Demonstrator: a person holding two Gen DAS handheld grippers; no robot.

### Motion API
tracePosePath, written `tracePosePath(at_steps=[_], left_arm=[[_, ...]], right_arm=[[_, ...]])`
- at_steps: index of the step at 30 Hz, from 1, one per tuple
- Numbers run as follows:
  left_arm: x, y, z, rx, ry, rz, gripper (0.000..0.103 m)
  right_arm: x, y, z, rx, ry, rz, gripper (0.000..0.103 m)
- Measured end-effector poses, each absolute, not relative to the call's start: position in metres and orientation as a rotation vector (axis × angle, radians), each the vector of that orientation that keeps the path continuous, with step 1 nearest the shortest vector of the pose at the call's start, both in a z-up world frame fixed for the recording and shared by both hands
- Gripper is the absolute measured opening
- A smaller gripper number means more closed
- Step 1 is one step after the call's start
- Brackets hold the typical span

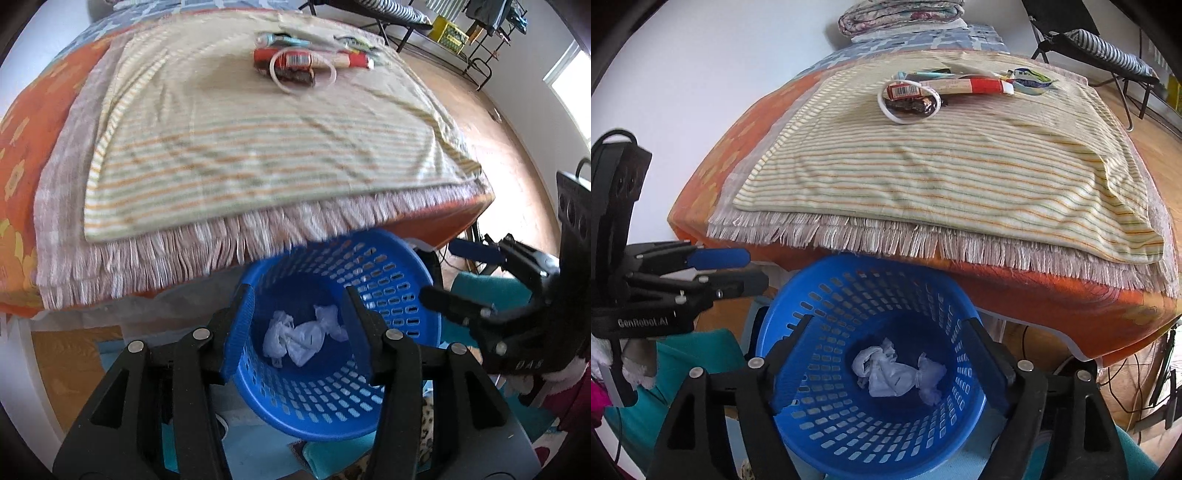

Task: Collect trash
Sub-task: 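Move both grippers back over the blanket toward the red box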

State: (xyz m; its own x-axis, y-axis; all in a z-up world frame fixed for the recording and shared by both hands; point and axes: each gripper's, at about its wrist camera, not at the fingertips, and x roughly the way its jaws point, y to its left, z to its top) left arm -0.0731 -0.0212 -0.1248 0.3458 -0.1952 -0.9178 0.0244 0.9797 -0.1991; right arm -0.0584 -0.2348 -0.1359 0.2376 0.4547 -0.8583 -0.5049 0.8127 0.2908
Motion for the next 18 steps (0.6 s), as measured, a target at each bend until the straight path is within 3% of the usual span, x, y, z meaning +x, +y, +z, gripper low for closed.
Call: tracePosePath(at_steps=[18], left_arm=[[0.008,-0.006,-0.073,-0.172,1.055,-0.087,0.05]], right_arm=[[-0.008,-0.25,-0.08,0.073,1.077,0.592,0.088]])
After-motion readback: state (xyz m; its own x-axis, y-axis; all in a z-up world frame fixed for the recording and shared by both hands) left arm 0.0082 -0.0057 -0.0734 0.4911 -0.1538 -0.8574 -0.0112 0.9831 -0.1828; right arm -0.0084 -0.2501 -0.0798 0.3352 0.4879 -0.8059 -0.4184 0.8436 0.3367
